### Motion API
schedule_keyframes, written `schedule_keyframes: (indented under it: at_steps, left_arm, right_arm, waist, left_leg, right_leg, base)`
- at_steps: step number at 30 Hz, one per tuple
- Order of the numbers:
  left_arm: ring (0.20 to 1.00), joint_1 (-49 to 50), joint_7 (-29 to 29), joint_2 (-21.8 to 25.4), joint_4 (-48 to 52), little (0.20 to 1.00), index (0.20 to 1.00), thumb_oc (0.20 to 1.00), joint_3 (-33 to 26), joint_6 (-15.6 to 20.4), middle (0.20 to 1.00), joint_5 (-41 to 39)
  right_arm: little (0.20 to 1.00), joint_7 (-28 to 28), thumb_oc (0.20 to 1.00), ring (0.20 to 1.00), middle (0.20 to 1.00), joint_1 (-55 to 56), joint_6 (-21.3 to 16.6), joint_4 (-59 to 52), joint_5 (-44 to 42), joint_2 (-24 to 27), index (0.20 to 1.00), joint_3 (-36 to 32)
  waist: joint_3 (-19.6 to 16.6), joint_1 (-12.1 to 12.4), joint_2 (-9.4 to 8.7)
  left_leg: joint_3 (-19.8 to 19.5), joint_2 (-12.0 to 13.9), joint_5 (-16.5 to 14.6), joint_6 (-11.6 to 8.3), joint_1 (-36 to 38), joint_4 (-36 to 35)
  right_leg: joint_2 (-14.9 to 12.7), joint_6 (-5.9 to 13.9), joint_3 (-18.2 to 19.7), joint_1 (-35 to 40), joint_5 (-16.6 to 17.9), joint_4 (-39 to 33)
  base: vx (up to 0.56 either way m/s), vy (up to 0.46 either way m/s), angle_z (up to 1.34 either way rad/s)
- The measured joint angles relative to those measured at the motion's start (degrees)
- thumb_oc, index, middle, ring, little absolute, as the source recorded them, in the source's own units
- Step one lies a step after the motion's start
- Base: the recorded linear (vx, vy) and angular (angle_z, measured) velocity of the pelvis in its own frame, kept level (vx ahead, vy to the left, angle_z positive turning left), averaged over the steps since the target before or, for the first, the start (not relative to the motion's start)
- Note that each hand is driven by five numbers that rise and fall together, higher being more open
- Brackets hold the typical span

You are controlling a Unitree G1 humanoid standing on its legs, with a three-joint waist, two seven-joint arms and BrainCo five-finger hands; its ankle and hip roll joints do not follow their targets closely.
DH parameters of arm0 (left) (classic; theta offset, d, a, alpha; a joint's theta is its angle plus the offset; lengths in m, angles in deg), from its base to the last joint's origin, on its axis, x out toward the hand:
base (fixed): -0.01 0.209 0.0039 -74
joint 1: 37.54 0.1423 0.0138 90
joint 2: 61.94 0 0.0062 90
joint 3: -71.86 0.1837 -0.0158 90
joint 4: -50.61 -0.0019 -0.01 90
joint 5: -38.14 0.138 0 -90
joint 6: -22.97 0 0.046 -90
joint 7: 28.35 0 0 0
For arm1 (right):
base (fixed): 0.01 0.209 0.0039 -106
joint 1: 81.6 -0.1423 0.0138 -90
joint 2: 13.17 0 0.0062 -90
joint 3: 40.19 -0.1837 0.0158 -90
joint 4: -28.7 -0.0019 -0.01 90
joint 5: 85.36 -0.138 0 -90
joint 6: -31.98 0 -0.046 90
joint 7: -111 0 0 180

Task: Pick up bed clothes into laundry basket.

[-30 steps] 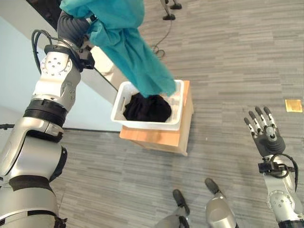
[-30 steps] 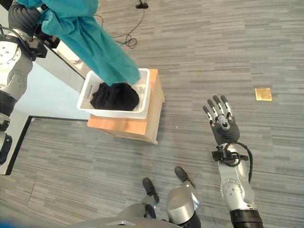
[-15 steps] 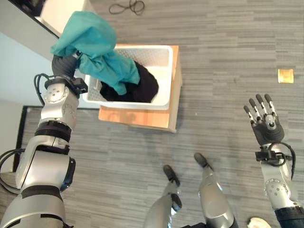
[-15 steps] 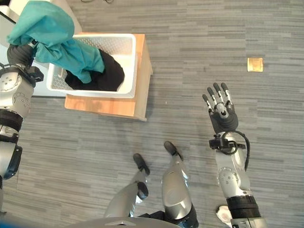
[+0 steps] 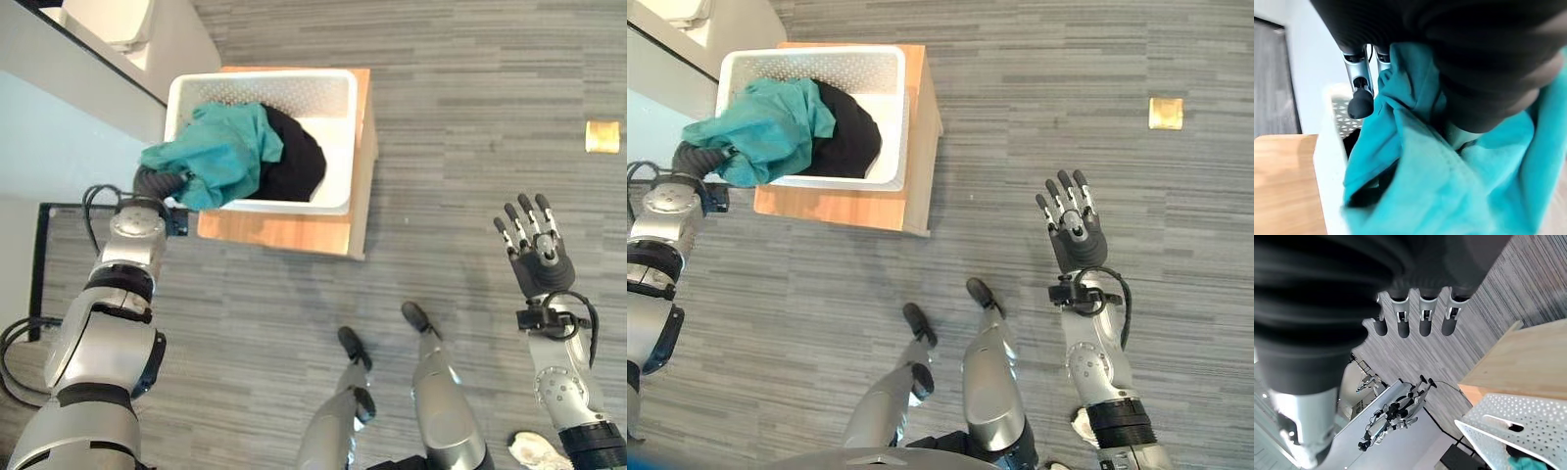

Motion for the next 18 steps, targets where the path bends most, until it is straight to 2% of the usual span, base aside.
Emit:
schedule_keyframes:
  at_steps: [1, 6, 14, 15, 16, 18]
  left_arm:
    - [0.2, -2.5, 0.0, 0.0, -0.4, 0.2, 0.2, 0.2, 5.5, 0.0, 0.2, 5.3]
    - [0.2, -7.5, 0.0, -1.1, -2.2, 0.2, 0.2, 0.2, 7.9, -0.1, 0.2, 16.7]
    - [0.2, -11.4, 0.5, -1.2, -6.4, 0.2, 0.2, 0.2, 9.3, -1.8, 0.2, 20.7]
    - [0.479, -11.4, 0.6, -1.2, -7.2, 0.479, 0.479, 0.479, 9.1, -2.4, 0.479, 20.6]
    - [1.0, -11.4, 0.6, -1.2, -7.6, 1.0, 1.0, 1.0, 9.1, -2.6, 1.0, 20.6]
    - [1.0, -11.4, 0.7, -1.2, -7.6, 1.0, 1.0, 1.0, 7.8, -2.7, 1.0, 20.4]
  right_arm:
    - [1.0, -0.1, 1.0, 1.0, 1.0, 0.4, 0.1, 0.2, 0.1, 0.1, 1.0, 0.1]
    - [1.0, -1.4, 1.0, 1.0, 1.0, 1.8, 0.1, 0.2, 0.5, 0.1, 1.0, 0.7]
    - [1.0, -1.4, 1.0, 1.0, 1.0, 2.8, 0.2, 0.1, 0.5, 0.0, 1.0, 0.8]
    - [1.0, -1.4, 1.0, 1.0, 1.0, 3.0, 0.3, 0.1, 0.5, 0.0, 1.0, 0.9]
    - [1.0, -1.4, 1.0, 1.0, 1.0, 3.1, 0.3, 0.1, 0.5, 0.0, 1.0, 0.9]
    - [1.0, -1.6, 1.0, 1.0, 1.0, 3.4, 0.6, 0.1, 0.6, 0.2, 1.0, 1.2]
  waist:
    - [-0.1, 0.0, 0.08]
    - [-0.1, -2.2, 0.15]
    - [-0.4, -2.3, 0.58]
    - [-0.5, -2.3, 0.69]
    - [-0.5, -2.3, 0.73]
    - [-0.5, -2.1, 0.74]
  left_leg:
    - [-0.1, -0.1, 0.0, 0.0, 0.0, 0.0]
    - [-0.1, -0.8, 0.0, -0.01, -0.1, 0.0]
    - [0.0, -1.3, 0.0, -0.02, 0.0, 0.0]
    - [0.0, -1.3, 0.0, -0.02, 0.0, 0.0]
    - [0.0, -1.3, 0.0, -0.02, 0.0, 0.0]
    - [0.0, -1.3, 0.0, -0.01, 0.0, 0.0]
  right_leg:
    - [-0.1, 0.09, 0.0, 0.0, 0.1, 0.0]
    - [-0.7, 0.65, 0.3, 0.0, 0.4, -0.4]
    - [-1.3, 1.19, 1.0, 0.0, 0.8, -1.0]
    - [-1.3, 1.18, 1.0, 0.0, 0.8, -1.0]
    - [-1.3, 1.19, 1.0, 0.0, 0.8, -1.0]
    - [-1.3, 1.19, 1.0, 0.0, 0.8, -1.0]
  base:
    - [0.0, 0.0, 0.0]
    - [0.0, 0.002, -0.01]
    - [0.0, 0.0, -0.02]
    - [0.0, 0.0, 0.0]
    - [0.0, 0.0, 0.0]
    - [0.0, 0.0, 0.0]
